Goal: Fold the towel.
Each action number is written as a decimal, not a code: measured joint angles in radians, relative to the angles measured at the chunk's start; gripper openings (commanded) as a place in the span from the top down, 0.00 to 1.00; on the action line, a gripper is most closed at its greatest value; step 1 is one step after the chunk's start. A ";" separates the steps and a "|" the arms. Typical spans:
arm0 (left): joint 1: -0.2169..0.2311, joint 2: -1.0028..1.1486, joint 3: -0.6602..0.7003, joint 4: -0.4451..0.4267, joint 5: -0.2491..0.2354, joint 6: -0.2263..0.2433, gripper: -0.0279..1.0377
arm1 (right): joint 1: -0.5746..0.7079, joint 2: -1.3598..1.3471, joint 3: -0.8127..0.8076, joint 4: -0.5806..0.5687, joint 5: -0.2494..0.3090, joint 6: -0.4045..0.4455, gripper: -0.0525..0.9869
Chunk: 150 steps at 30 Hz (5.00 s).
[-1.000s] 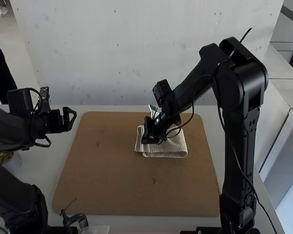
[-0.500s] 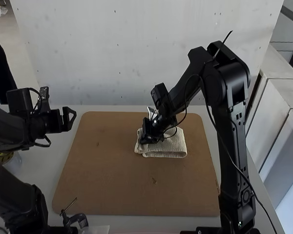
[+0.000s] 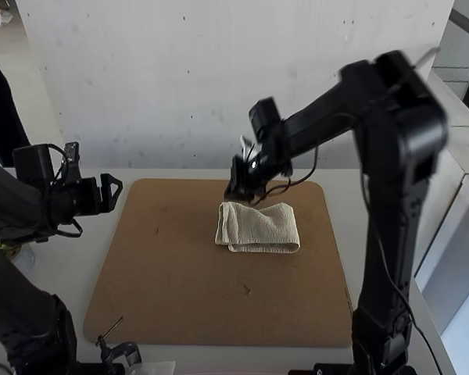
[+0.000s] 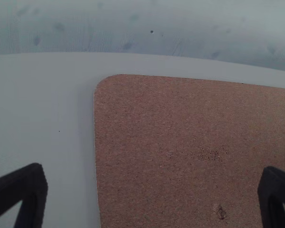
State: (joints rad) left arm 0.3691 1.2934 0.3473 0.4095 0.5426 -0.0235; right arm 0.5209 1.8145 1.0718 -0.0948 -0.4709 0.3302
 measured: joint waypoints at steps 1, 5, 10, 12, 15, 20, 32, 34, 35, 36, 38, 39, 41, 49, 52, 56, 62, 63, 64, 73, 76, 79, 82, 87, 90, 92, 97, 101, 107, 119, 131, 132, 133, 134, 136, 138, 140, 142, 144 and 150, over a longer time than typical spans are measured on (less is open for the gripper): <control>0.000 0.004 0.000 0.003 0.000 0.000 0.03 | -0.009 -0.027 -0.010 0.002 -0.003 0.000 0.92; 0.000 0.013 0.000 0.018 0.001 0.000 0.03 | -0.082 -0.075 -0.071 0.023 -0.019 -0.006 0.92; 0.000 0.018 0.000 0.024 0.001 0.000 0.03 | -0.157 -0.028 -0.160 0.069 -0.018 -0.029 0.92; 0.000 0.024 0.000 0.028 0.001 0.000 0.03 | -0.159 0.009 -0.174 0.079 -0.019 -0.035 0.92; 0.000 0.039 -0.002 0.027 0.001 0.000 0.03 | -0.154 0.042 -0.175 0.095 -0.018 -0.039 0.92; 0.000 0.042 -0.008 0.029 0.000 0.000 0.03 | -0.128 0.060 -0.174 0.113 -0.019 -0.040 0.92; 0.000 0.042 -0.008 0.029 0.001 0.000 0.03 | -0.068 0.131 -0.174 0.121 -0.019 -0.039 0.92; 0.000 0.042 -0.011 0.029 0.001 0.000 0.03 | -0.068 0.130 -0.174 0.119 -0.018 -0.035 0.92; 0.000 0.042 -0.012 0.028 0.000 0.000 0.03 | -0.068 0.129 -0.174 0.118 -0.019 -0.033 0.92; 0.000 0.042 -0.012 0.028 0.001 0.000 0.03 | -0.068 0.124 -0.174 0.114 -0.019 -0.029 0.92; 0.000 0.042 -0.012 0.029 0.001 0.000 0.03 | -0.068 0.092 -0.180 0.099 -0.019 -0.022 0.92; 0.000 0.042 -0.012 0.029 0.001 0.000 0.03 | -0.068 0.055 -0.184 0.082 -0.019 -0.016 0.92; 0.000 0.042 -0.012 0.029 0.001 0.000 0.03 | -0.068 -0.031 -0.196 0.065 -0.020 -0.010 0.82; -0.005 0.005 -0.017 0.029 0.000 -0.011 0.03 | -0.125 -0.330 -0.264 0.073 -0.028 0.010 0.30; -0.006 -0.097 -0.035 0.028 0.000 -0.027 0.03 | -0.229 -0.410 -0.317 0.119 -0.023 0.010 0.30; -0.014 -0.216 -0.040 0.029 -0.003 -0.065 0.03 | -0.414 -0.520 -0.394 0.208 0.031 0.010 0.29; -0.050 -0.389 -0.104 0.030 -0.054 -0.098 0.03 | -0.559 -0.635 -0.512 0.354 0.136 -0.007 0.30; -0.056 -0.412 -0.117 0.030 -0.063 -0.103 0.03 | -0.565 -0.645 -0.535 0.372 0.153 -0.013 0.30; -0.060 -0.435 -0.130 0.030 -0.073 -0.106 0.03 | -0.569 -0.657 -0.561 0.389 0.171 -0.017 0.30; -0.062 -0.770 -0.299 0.040 -0.113 -0.151 0.03 | -0.589 -0.956 -0.798 0.463 0.290 -0.070 0.30; -0.064 -0.948 -0.323 -0.016 -0.134 -0.164 0.03 | -0.591 -1.094 -0.853 0.491 0.329 -0.100 0.31; -0.069 -1.148 -0.323 -0.102 -0.147 -0.163 0.03 | -0.591 -1.193 -0.900 0.536 0.358 -0.122 0.38; -0.089 -1.162 -0.323 -0.114 -0.158 -0.161 0.03 | -0.591 -1.269 -0.947 0.599 0.384 -0.146 0.38; -0.169 -1.162 -0.323 -0.180 -0.162 -0.160 0.03 | -0.613 -1.406 -1.025 0.621 0.406 -0.172 0.34; -0.174 -1.170 -0.323 -0.235 -0.162 -0.158 0.04 | -0.618 -1.499 -1.059 0.581 0.409 -0.186 0.26; -0.174 -1.170 -0.323 -0.247 -0.162 -0.157 0.04 | -0.614 -1.579 -1.060 0.465 0.409 -0.193 0.19; -0.174 -1.167 -0.323 -0.257 -0.161 -0.157 0.04 | -0.553 -1.690 -1.061 0.281 0.408 -0.216 0.05; -0.177 -1.167 -0.323 -0.257 -0.149 -0.157 0.04 | -0.544 -1.799 -1.061 0.097 0.391 -0.247 0.02; -0.180 -1.167 -0.323 -0.263 -0.129 -0.156 0.04 | -0.544 -1.796 -1.055 0.064 0.389 -0.258 0.02; -0.189 -1.127 -0.323 -0.282 -0.213 -0.111 0.04 | -0.544 -1.796 -1.055 0.064 0.393 -0.273 0.02; -0.269 -1.103 -0.323 -0.418 -0.406 0.003 0.02 | -0.544 -1.796 -1.054 0.062 0.402 -0.279 0.02; -0.296 -1.130 -0.323 -0.447 -0.420 0.011 0.03 | -0.544 -1.796 -1.054 0.062 0.403 -0.279 0.02; -0.323 -1.185 -0.323 -0.502 -0.430 0.016 0.03 | -0.544 -1.796 -1.054 0.061 0.404 -0.280 0.02; -0.346 -1.224 -0.323 -0.512 -0.436 0.019 0.03 | -0.544 -1.796 -1.054 0.061 0.405 -0.280 0.02; -0.358 -1.266 -0.323 -0.503 -0.447 0.027 0.03 | -0.544 -1.796 -1.054 0.060 0.410 -0.284 0.02; -0.358 -1.270 -0.323 -0.509 -0.457 0.031 0.03 | -0.544 -1.796 -1.053 0.057 0.418 -0.296 0.02; -0.358 -1.270 -0.323 -0.510 -0.465 0.032 0.03 | -0.544 -1.796 -1.053 0.056 0.421 -0.304 0.02; -0.358 -1.270 -0.323 -0.510 -0.468 0.035 0.03 | -0.545 -1.796 -1.053 0.056 0.424 -0.309 0.02; -0.358 -1.270 -0.323 -0.510 -0.469 0.035 0.03 | -0.544 -1.796 -1.053 0.056 0.425 -0.312 0.02; -0.358 -1.270 -0.323 -0.510 -0.469 0.038 0.03 | -0.544 -1.796 -1.053 0.056 0.425 -0.317 0.02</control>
State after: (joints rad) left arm 0.0109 0.0231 0.0238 -0.1009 0.0738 0.0147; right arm -0.0235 0.0185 0.0189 -0.0383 -0.0460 0.0135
